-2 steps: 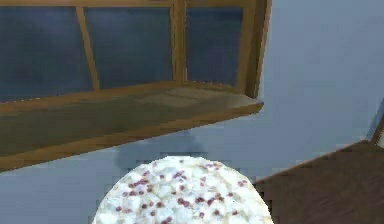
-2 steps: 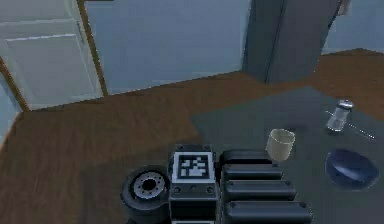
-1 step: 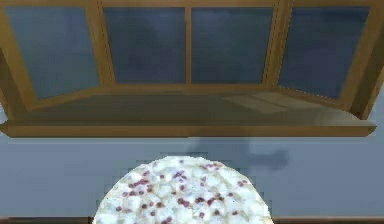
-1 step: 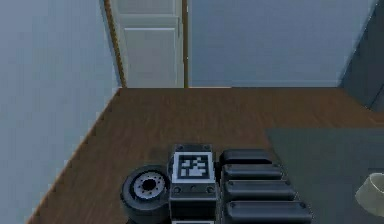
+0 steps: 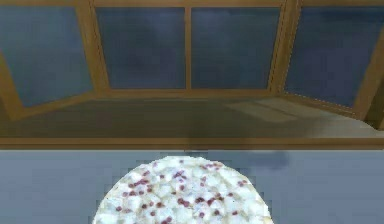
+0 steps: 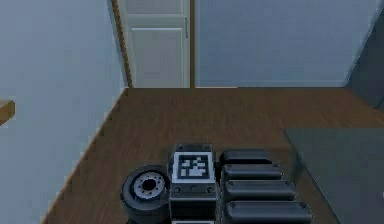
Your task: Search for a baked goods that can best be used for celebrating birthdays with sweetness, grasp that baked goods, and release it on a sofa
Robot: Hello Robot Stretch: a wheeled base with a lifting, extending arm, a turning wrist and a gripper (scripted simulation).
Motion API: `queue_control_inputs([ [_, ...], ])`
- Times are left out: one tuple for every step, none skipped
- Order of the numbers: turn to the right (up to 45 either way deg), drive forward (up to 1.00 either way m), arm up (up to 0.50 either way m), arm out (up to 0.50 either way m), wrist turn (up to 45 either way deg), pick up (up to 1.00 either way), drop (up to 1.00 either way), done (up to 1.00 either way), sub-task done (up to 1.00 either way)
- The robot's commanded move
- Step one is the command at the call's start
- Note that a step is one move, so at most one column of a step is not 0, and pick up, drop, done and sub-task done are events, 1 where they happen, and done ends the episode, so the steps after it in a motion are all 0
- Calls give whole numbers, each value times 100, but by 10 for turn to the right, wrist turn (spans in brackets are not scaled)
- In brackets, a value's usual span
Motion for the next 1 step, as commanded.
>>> queue_control_inputs([
  [450,0,0,0,0,0,0,0,0],
])
